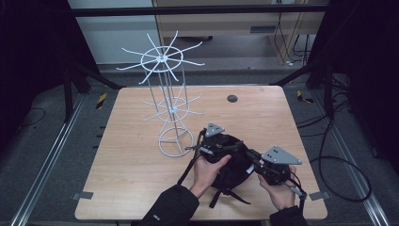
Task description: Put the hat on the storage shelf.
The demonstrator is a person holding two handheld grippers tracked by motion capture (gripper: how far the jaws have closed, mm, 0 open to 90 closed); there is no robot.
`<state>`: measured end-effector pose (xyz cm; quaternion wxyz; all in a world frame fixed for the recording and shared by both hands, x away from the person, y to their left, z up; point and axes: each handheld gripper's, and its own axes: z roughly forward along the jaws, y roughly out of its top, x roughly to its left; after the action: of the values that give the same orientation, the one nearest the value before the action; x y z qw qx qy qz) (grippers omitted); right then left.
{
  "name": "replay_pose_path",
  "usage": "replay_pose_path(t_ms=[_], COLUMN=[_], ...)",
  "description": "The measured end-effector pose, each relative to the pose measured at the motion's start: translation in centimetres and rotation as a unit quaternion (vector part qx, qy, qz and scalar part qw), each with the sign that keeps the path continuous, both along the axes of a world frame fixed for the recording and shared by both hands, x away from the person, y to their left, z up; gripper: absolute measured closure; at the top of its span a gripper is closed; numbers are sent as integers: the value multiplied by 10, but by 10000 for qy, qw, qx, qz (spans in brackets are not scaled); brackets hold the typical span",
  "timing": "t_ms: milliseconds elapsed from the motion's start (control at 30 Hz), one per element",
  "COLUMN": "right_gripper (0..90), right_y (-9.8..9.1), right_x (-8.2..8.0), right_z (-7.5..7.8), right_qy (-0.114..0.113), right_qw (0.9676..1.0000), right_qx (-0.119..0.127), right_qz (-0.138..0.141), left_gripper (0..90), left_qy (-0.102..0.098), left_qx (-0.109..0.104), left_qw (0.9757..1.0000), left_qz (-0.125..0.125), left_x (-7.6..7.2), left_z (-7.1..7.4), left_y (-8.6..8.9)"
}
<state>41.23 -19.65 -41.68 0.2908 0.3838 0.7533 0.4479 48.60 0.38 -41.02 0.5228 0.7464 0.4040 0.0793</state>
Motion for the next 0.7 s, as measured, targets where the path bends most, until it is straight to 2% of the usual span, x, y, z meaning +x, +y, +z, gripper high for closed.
replay_pose_path(t_ms=[100, 167, 300, 333, 400, 500, 567, 600, 700], right_gripper=[820, 820, 822, 822, 823, 824, 824, 825, 825], right_y=[-2, -2, 0, 0, 2, 5, 8, 12, 12], right_x=[0, 0, -1, 0, 0, 0, 0, -1, -1], right_z=[1, 1, -2, -3, -4, -6, -6, -5, -6], right_qy=[-29, -37, -20, -15, 22, 52, 27, 19, 20], right_qw=[10000, 10000, 10000, 9999, 9999, 9996, 9994, 9994, 9994], right_qx=[42, 63, 45, 73, 63, 81, 66, -15, 6], right_qz=[-21, -5, 60, 92, 131, 254, 324, 346, 351], left_gripper=[367, 361, 348, 347, 343, 332, 324, 318, 315], left_qy=[42, 61, 323, 335, 231, 190, 143, 110, 93], left_qx=[145, 132, -116, -171, -187, -170, -69, -63, -36], left_qw=[9999, 9999, 9994, 9993, 9995, 9995, 9996, 9996, 9996], left_qz=[17, 20, 66, 83, 141, 182, 219, 253, 272], left_x=[-4, -5, 0, 1, 1, 1, 0, -1, -2], left_z=[-1, -2, -3, -3, -2, -2, -3, -5, -6], left_y=[-1, -1, 2, 4, 4, 4, 2, 0, -1])
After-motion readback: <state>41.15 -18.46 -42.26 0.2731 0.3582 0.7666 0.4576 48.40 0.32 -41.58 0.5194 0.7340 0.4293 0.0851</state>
